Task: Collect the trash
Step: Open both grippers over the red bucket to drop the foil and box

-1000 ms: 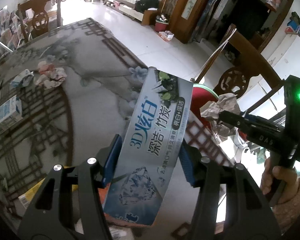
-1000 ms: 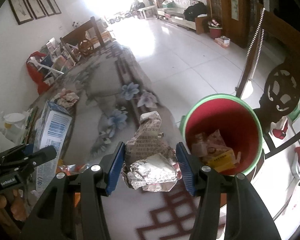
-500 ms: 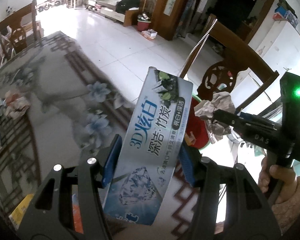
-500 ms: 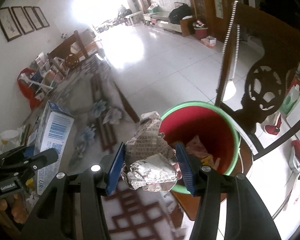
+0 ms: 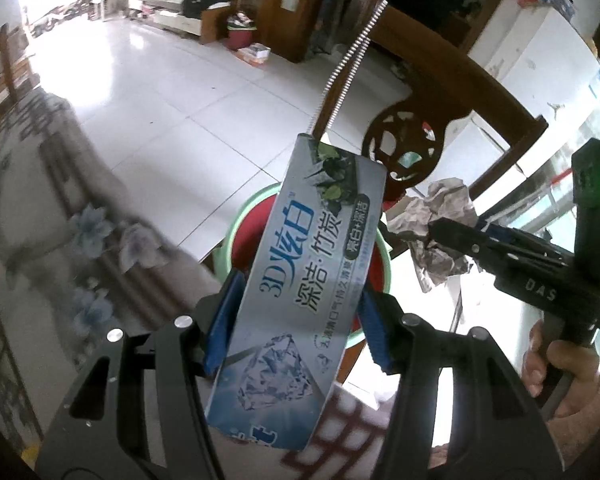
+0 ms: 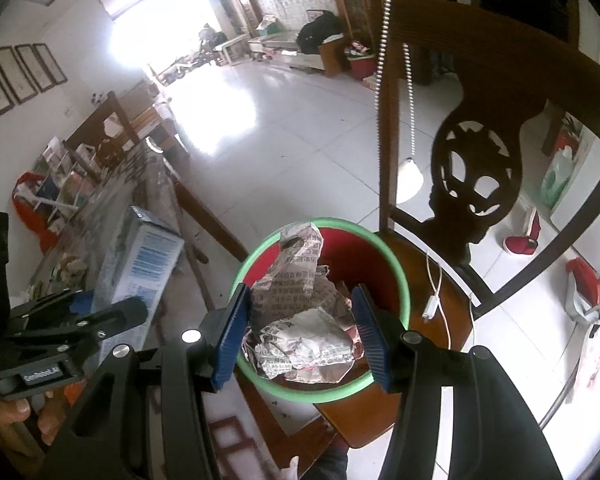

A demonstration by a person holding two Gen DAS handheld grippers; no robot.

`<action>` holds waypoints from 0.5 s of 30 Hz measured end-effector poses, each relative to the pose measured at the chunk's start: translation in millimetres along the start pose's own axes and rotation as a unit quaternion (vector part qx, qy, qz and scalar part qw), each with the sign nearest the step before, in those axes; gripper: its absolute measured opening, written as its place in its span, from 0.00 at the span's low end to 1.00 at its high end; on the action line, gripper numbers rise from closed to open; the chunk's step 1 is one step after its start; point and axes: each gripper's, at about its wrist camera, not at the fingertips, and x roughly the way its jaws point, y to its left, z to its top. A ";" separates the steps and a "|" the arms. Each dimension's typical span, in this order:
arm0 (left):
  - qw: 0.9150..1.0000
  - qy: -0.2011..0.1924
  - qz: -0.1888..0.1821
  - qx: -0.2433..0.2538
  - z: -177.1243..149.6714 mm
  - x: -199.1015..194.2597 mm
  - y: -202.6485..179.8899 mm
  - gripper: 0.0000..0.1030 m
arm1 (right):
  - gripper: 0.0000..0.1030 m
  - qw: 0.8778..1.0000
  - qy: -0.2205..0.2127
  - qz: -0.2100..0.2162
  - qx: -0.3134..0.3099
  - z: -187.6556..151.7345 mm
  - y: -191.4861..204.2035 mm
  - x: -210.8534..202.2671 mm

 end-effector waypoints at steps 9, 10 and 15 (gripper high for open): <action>1.000 0.010 0.000 0.013 16.4 22.2 -11.2 0.52 | 0.50 1.000 -0.003 0.002 0.007 11.7 -11.8 5.4; 1.000 0.011 0.000 0.013 17.4 24.6 -11.1 0.55 | 0.50 1.000 -0.002 0.004 0.007 12.7 -13.1 7.1; 1.000 0.008 0.002 -0.004 17.5 24.7 -2.4 0.85 | 0.70 1.000 -0.009 0.011 0.015 15.9 -17.2 8.2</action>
